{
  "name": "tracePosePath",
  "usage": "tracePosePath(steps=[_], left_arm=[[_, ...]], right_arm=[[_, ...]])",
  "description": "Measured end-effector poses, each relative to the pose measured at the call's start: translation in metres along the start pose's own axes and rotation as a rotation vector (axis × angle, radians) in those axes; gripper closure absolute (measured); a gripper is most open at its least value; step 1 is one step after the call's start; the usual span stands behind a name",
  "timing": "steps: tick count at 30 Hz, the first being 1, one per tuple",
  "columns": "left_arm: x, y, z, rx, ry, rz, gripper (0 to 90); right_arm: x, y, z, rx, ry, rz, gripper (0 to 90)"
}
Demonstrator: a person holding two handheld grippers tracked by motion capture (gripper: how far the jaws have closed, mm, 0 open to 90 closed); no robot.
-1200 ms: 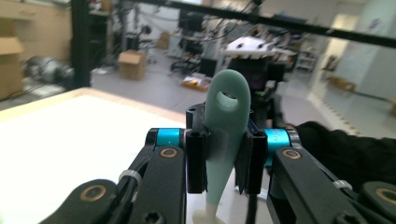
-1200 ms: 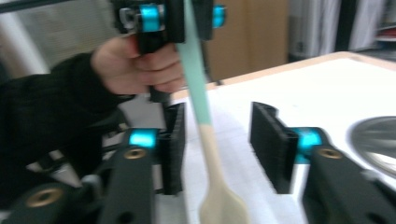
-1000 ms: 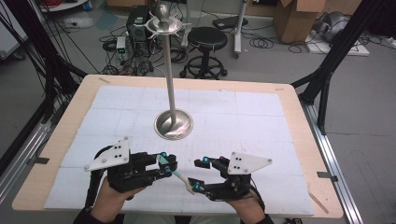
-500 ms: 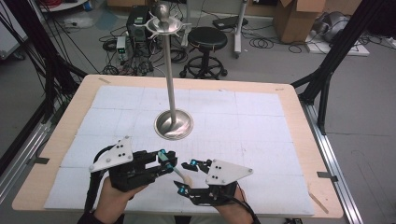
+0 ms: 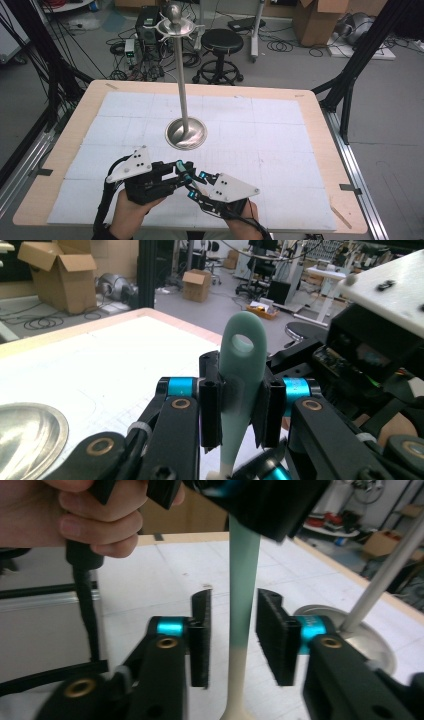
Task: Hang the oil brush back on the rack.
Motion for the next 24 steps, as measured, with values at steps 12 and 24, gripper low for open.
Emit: tracePosePath(steps=[12,24], left_arm=[[-0.003,0.001,-0.001,-0.018,0.008,-0.016,76.3],[-0.006,0.027,0.008,-0.125,0.014,-0.186,44.8]], right_arm=[[0.001,-0.002,-0.003,0.01,-0.017,0.0,80.2],[0.009,0.013,0.005,-0.111,-0.129,0.271,81.4]])
Point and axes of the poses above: each handheld gripper's, and its own axes: y roughly backward along the jaws, z roughly out of its top, x roughly to its left, the point moved 10 cm from there along -y, roughly forward along the jaws, and after that the axes turned 10 degrees about x, right-handed, at the moved point
